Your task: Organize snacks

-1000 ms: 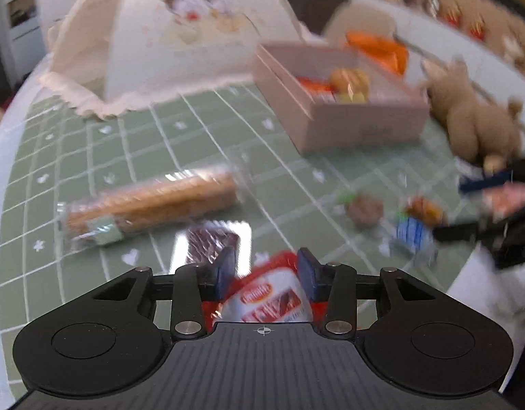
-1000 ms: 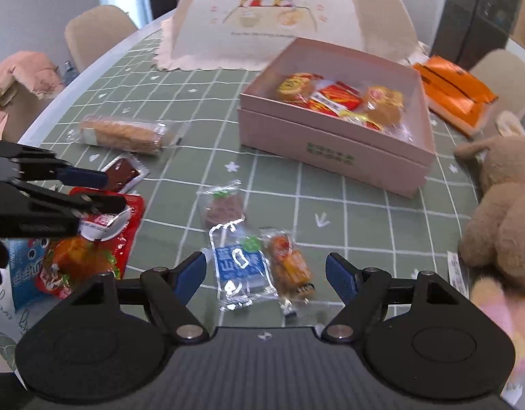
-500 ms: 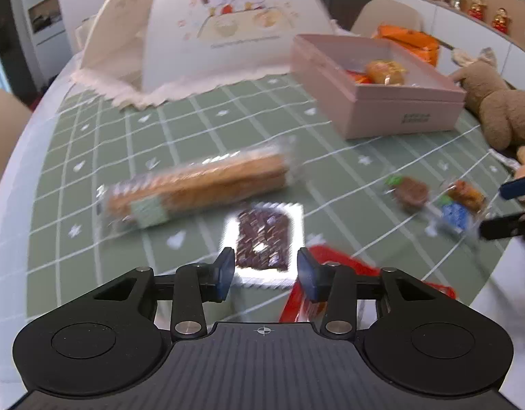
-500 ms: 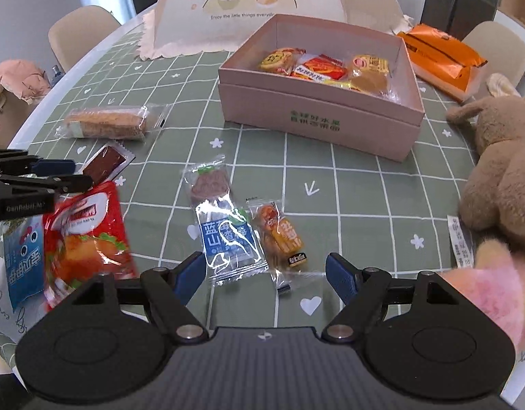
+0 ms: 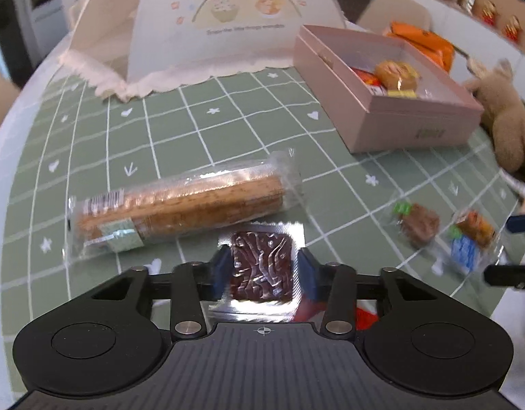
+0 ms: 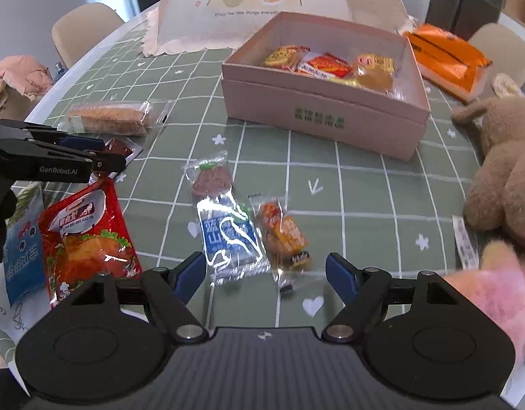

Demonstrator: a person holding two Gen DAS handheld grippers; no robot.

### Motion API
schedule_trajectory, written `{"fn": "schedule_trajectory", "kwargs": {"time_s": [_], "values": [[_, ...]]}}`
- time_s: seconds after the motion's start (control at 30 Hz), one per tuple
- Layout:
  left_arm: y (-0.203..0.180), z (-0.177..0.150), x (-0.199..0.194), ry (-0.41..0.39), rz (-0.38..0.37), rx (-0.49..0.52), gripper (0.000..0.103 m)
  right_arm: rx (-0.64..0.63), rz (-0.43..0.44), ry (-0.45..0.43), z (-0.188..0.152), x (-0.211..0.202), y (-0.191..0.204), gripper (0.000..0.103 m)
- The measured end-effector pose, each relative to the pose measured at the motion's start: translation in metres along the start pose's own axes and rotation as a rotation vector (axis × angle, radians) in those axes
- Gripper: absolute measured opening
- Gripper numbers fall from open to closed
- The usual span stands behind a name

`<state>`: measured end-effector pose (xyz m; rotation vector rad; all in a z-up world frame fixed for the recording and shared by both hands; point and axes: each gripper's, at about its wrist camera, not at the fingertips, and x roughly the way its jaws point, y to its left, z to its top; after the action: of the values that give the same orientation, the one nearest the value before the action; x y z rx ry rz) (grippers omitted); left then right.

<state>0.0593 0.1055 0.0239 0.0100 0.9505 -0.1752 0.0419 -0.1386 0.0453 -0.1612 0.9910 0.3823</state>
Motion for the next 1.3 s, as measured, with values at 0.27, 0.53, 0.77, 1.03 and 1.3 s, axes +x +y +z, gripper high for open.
{"fn": "schedule_trajectory", "kwargs": {"time_s": [0.27, 0.53, 0.77, 1.03, 1.3], "values": [[-0.036, -0.025, -0.016, 0.051, -0.110, -0.015, 0.043, 0.002, 0.001, 0.007, 0.018, 0.021, -0.012, 0.078], [-0.051, -0.033, -0.021, 0.059, -0.093, -0.013, 0.043, 0.020, 0.050, 0.040, 0.024, 0.031, -0.014, 0.047], [-0.049, -0.033, -0.020, 0.053, -0.096, -0.015, 0.043, 0.072, 0.069, 0.047, 0.018, 0.007, -0.030, 0.020], [-0.043, -0.037, -0.023, 0.048, -0.140, -0.050, 0.031, 0.193, 0.128, -0.069, 0.031, -0.050, -0.059, 0.020], [-0.047, -0.015, -0.054, -0.049, -0.135, 0.009, 0.017, 0.165, 0.076, -0.164, 0.033, -0.081, -0.063, 0.020]]}}
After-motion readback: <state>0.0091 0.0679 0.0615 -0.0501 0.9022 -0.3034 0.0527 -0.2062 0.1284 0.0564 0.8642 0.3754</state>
